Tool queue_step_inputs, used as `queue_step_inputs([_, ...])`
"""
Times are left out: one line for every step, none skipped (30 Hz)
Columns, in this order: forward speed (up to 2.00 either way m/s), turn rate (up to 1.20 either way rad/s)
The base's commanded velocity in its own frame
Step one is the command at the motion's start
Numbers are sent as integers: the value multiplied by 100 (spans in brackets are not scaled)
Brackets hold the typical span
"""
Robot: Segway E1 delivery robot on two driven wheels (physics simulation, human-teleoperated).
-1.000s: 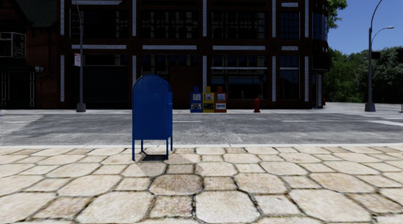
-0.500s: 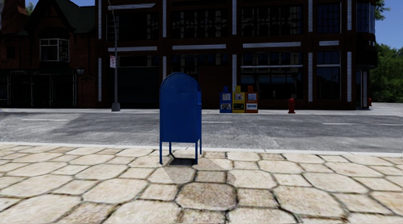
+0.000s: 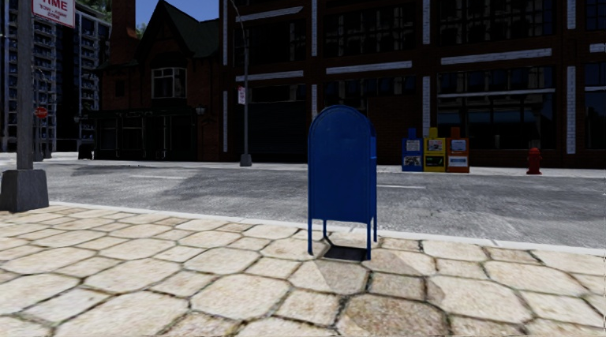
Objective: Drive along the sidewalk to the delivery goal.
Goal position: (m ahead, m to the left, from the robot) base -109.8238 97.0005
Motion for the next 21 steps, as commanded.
queue_step_inputs([45,59])
queue_step_inputs([45,59])
queue_step_inputs([45,59])
queue_step_inputs([45,59])
queue_step_inputs([45,59])
queue_step_inputs([45,59])
queue_step_inputs([47,59])
queue_step_inputs([47,59])
queue_step_inputs([47,59])
queue_step_inputs([47,59])
queue_step_inputs([47,59])
queue_step_inputs([47,59])
queue_step_inputs([48,59])
queue_step_inputs([50,59])
queue_step_inputs([55,59])
queue_step_inputs([55,59])
queue_step_inputs([60,59])
queue_step_inputs([62,59])
queue_step_inputs([63,59])
queue_step_inputs([65,59])
queue_step_inputs([65,59])
